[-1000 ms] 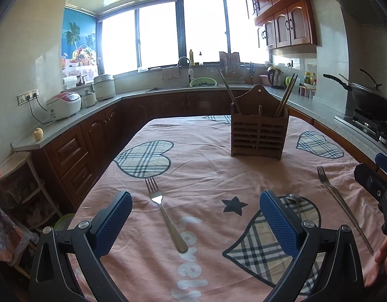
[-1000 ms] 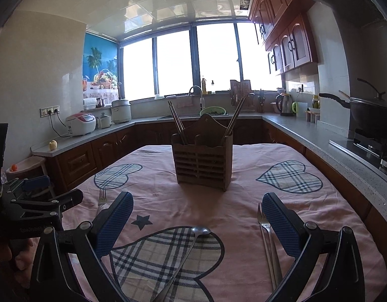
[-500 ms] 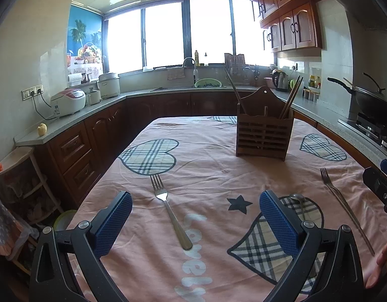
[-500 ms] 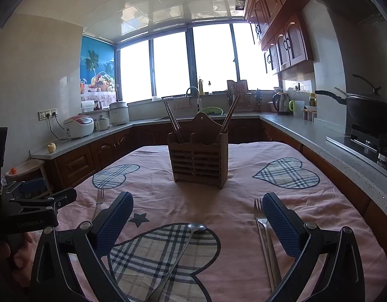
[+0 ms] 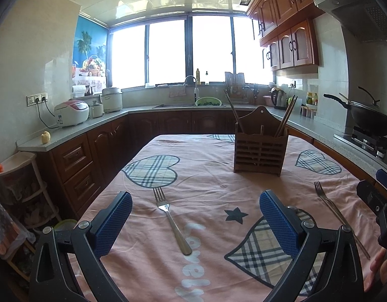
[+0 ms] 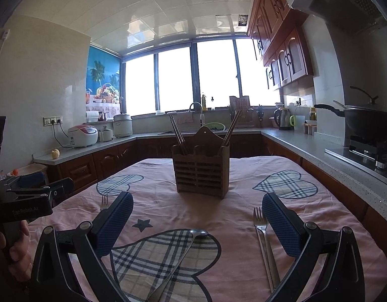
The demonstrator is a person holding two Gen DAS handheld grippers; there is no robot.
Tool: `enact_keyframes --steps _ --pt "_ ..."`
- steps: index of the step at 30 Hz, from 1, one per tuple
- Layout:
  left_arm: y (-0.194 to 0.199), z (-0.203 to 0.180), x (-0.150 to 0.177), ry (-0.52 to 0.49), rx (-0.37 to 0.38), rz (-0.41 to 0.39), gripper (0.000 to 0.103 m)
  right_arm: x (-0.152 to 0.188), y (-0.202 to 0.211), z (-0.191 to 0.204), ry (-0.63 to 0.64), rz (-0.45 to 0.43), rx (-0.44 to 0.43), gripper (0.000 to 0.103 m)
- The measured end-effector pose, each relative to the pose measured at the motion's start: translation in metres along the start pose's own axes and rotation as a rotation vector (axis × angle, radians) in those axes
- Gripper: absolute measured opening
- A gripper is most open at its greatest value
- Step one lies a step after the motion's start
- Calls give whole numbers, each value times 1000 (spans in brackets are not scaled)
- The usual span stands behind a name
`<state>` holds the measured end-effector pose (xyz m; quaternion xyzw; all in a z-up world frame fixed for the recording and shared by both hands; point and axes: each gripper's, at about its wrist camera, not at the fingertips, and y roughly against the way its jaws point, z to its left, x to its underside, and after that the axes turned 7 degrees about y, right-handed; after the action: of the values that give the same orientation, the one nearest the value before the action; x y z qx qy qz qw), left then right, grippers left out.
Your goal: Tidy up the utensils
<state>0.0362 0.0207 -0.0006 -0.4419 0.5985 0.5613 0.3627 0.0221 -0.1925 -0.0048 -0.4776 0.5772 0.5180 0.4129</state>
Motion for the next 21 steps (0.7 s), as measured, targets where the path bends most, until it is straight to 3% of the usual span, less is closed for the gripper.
enact_keyframes --steps 21 --pt "-1 -6 -1 -21 -3 13 102 6 -1 -3 -15 6 -5 103"
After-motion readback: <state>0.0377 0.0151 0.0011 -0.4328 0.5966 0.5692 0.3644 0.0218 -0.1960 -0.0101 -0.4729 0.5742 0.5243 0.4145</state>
